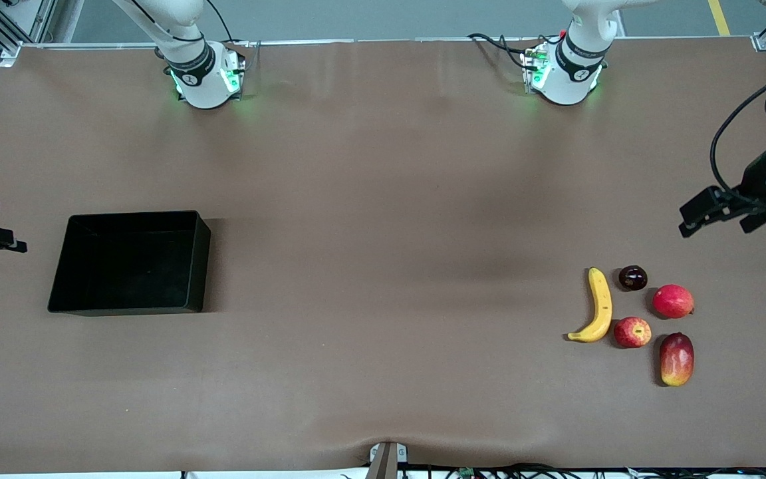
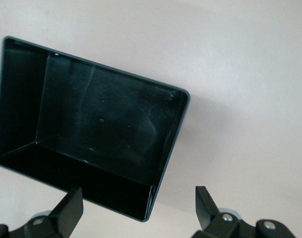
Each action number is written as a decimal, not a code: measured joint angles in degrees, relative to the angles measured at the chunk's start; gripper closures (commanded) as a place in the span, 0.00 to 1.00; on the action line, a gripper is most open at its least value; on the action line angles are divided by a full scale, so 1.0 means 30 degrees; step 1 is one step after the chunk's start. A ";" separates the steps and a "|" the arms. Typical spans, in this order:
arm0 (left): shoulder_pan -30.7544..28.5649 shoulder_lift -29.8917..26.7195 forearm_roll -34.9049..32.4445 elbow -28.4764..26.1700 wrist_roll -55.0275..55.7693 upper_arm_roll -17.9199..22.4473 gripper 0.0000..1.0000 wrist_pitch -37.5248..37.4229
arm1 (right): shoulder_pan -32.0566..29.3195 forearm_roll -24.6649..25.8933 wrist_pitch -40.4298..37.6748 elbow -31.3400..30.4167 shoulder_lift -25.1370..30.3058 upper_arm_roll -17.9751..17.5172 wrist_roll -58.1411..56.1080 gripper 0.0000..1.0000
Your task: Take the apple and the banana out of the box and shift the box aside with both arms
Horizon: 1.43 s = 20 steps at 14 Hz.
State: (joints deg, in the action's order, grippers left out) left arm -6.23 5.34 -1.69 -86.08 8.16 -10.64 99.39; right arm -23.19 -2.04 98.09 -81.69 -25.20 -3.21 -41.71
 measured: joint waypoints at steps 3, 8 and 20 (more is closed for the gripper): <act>0.1186 -0.1215 0.0682 -0.0906 -0.0889 0.1723 0.00 -0.0657 | 0.1085 0.0386 -0.0943 0.1418 0.0227 -0.0160 0.0008 0.00; 0.2041 -0.2572 0.0797 -0.1483 -0.1021 0.2629 0.00 -0.2089 | 0.2252 0.0340 -0.4109 0.4803 0.1151 -0.0558 0.0219 0.00; 0.2070 -0.2628 0.0194 -0.1583 -0.1022 0.2711 0.00 -0.2613 | 0.5376 -0.0076 -0.2308 -0.5121 0.9813 -0.0496 1.4651 0.00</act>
State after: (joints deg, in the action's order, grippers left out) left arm -0.02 -2.55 -1.11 -90.83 5.10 -2.51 91.55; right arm -7.06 -2.26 91.16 -97.05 4.24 -4.70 2.25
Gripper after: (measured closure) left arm 0.000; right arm 0.000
